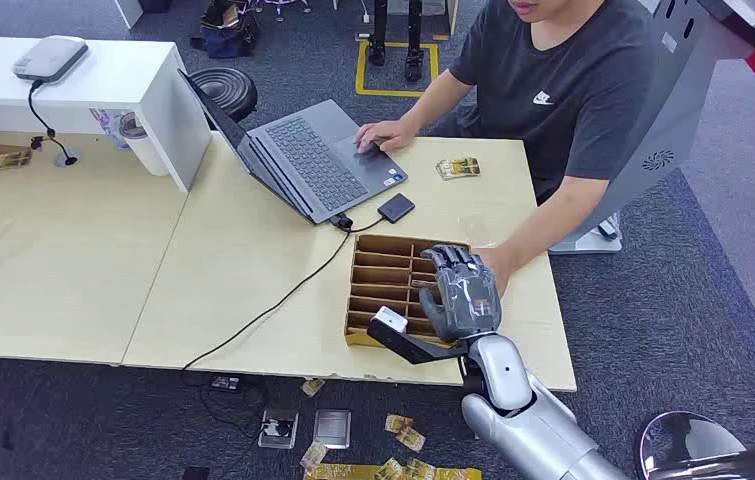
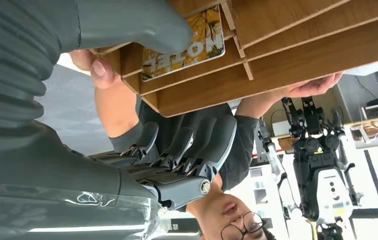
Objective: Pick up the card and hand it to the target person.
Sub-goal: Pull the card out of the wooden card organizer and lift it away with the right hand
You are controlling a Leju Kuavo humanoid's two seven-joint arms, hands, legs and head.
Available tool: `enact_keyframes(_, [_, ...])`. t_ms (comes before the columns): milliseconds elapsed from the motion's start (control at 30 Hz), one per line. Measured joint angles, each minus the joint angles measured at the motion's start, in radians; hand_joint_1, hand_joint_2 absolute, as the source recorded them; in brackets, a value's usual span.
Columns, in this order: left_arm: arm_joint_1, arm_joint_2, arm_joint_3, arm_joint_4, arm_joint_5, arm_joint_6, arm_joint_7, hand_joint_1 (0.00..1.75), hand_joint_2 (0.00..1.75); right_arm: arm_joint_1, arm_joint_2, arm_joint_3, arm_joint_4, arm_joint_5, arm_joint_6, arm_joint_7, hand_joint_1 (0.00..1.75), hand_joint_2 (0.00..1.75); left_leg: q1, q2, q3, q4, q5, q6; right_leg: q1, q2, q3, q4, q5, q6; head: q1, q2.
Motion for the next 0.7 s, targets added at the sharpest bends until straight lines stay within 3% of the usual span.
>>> enact_keyframes(300, [0.000, 0.000, 0.000, 0.000, 0.000, 0.000, 0.000, 0.00, 0.00, 0.000, 0.000, 0.001, 0.000, 0.002, 0.003, 0.000, 0.72, 1.75, 0.000, 0.000, 0.000, 0.000, 0.000, 0.000, 0.000, 0.000, 0.000, 0.000, 0.000, 0.000, 0.000, 0.000])
enact_keyframes(367, [0.000, 0.001, 0.000, 0.000, 0.000, 0.000, 0.000, 0.00, 0.00, 0.001, 0.000, 0.002, 0.000, 0.002, 0.002, 0.000, 0.94, 1.75, 0.000, 0.000, 0.000, 0.000, 0.000, 0.000, 0.000, 0.000, 0.000, 0.000, 0.000, 0.000, 0.000, 0.000])
enact_keyframes(433, [0.000, 0.001, 0.000, 0.000, 0.000, 0.000, 0.000, 0.00, 0.00, 0.003, 0.000, 0.002, 0.000, 0.002, 0.003, 0.000, 1.42, 1.75, 0.000, 0.000, 0.000, 0.000, 0.000, 0.000, 0.000, 0.000, 0.000, 0.000, 0.000, 0.000, 0.000, 0.000])
enact_keyframes(500, [0.000, 0.001, 0.000, 0.000, 0.000, 0.000, 0.000, 0.00, 0.00, 0.006, 0.000, 0.003, 0.000, -0.001, 0.009, -0.001, 1.71, 1.75, 0.000, 0.000, 0.000, 0.000, 0.000, 0.000, 0.000, 0.000, 0.000, 0.000, 0.000, 0.000, 0.000, 0.000])
enact_keyframes(700, [0.000, 0.001, 0.000, 0.000, 0.000, 0.000, 0.000, 0.00, 0.00, 0.012, 0.005, 0.005, 0.007, -0.021, 0.035, -0.023, 1.75, 1.75, 0.000, 0.000, 0.000, 0.000, 0.000, 0.000, 0.000, 0.000, 0.000, 0.000, 0.000, 0.000, 0.000, 0.000])
